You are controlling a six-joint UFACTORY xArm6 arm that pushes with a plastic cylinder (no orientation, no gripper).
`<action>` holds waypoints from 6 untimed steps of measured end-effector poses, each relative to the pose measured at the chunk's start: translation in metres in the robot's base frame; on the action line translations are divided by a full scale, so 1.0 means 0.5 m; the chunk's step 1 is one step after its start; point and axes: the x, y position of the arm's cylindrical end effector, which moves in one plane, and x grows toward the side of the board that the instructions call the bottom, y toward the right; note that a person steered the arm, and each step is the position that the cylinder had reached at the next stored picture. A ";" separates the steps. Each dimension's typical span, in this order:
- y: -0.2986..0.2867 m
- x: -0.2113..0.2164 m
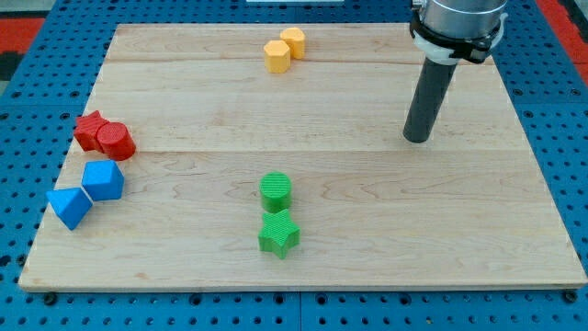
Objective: Move the yellow heart to the left of the yellow hexagon
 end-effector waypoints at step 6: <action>-0.064 -0.348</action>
